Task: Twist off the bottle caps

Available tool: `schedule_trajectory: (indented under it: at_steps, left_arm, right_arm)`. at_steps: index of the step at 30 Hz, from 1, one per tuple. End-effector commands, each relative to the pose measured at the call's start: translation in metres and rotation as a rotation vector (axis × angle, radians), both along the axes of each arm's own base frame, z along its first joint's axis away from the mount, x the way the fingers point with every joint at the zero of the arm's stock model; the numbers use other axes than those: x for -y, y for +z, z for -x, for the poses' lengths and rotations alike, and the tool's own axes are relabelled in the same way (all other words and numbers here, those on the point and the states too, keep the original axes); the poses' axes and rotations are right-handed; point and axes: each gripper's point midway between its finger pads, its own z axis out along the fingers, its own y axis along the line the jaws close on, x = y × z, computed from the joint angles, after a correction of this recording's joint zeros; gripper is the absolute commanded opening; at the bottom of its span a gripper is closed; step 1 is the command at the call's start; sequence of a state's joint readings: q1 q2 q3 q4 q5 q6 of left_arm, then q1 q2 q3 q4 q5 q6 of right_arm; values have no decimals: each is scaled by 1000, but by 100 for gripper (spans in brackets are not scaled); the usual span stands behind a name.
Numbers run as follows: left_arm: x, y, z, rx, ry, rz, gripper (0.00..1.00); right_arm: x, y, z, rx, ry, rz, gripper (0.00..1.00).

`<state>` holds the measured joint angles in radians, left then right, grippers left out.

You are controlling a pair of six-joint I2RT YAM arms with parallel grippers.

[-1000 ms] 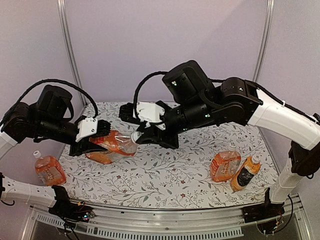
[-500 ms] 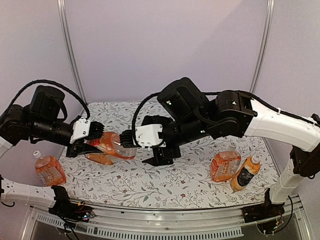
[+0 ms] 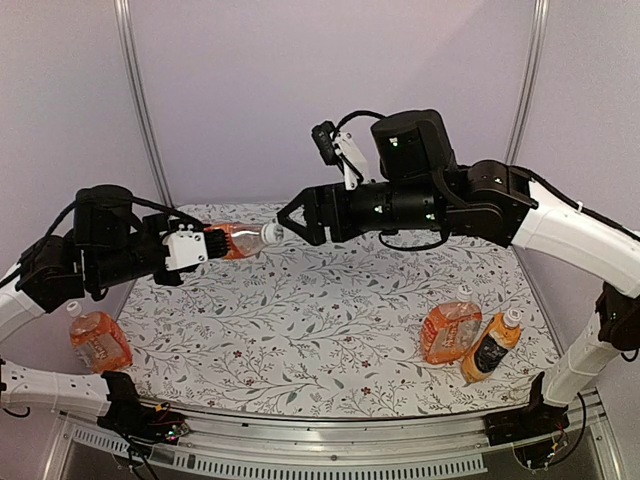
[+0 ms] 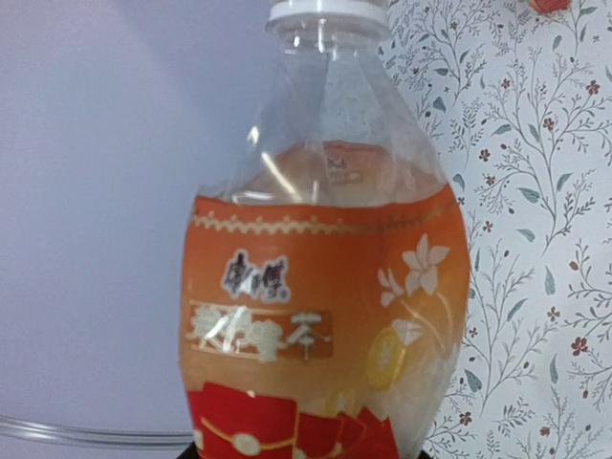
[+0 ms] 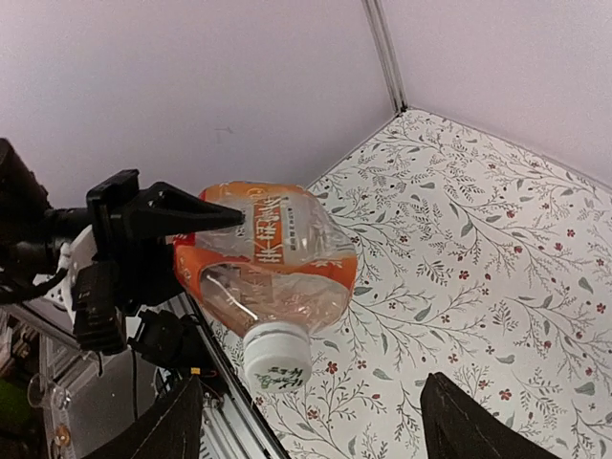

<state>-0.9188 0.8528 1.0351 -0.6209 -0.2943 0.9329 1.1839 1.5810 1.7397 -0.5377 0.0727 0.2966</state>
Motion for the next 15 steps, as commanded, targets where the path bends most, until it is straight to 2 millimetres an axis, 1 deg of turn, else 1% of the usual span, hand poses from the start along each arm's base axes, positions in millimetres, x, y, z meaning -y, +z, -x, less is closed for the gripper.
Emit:
schedule_trajectory:
  at_steps: [1, 3, 5, 9, 15]
  left_arm:
    - [-2, 22, -8, 139, 15, -7, 7]
    - [-2, 23, -9, 141, 21, -8, 7]
    - [-2, 24, -9, 141, 21, -4, 7]
    - [-1, 25, -10, 139, 23, -1, 8]
    - [1, 26, -11, 136, 24, 7, 8]
  right_arm:
    - [-17, 0, -19, -318, -138, -198, 78]
    - [-24, 1, -17, -331, -114, -192, 79]
    - [-33, -5, -14, -360, -77, -178, 76]
    - [-44, -9, -8, -392, -30, -174, 59]
    - [-45, -19, -5, -414, -20, -155, 36]
